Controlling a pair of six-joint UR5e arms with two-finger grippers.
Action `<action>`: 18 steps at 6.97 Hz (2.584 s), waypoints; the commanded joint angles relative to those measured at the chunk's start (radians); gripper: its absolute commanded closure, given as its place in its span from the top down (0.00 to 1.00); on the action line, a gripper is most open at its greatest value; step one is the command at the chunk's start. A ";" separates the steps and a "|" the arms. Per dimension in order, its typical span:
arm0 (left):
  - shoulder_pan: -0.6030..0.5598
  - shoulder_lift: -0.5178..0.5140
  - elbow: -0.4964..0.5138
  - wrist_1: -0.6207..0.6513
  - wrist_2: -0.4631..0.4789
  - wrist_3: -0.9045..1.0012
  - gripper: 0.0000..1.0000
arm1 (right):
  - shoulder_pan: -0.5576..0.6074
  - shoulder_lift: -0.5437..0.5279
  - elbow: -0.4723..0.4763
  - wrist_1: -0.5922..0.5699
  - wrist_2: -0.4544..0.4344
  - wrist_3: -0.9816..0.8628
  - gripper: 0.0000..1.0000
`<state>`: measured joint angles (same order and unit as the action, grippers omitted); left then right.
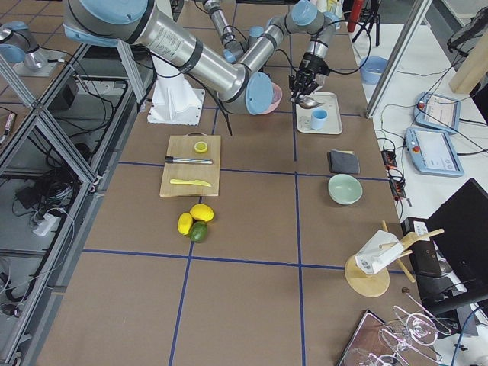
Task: Put ice in cup with scoop
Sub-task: 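Tip the scoop over the cup on the tray to pour the ice, then carry the empty scoop back and lower it onto the table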
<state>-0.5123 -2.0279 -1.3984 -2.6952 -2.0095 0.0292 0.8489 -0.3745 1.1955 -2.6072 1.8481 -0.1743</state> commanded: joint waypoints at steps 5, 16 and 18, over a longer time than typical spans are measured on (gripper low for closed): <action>-0.014 -0.002 -0.001 0.002 0.001 -0.002 1.00 | 0.128 -0.373 0.570 0.030 0.278 0.409 0.00; -0.012 0.000 -0.001 0.002 0.001 -0.002 1.00 | -0.092 -1.189 0.817 0.927 0.387 1.032 0.00; -0.012 0.000 -0.001 0.002 0.001 -0.002 1.00 | -0.134 -1.186 0.800 0.927 0.385 1.035 0.00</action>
<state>-0.5246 -2.0284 -1.3990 -2.6937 -2.0080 0.0274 0.7365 -1.5603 2.0057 -1.6844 2.2335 0.8553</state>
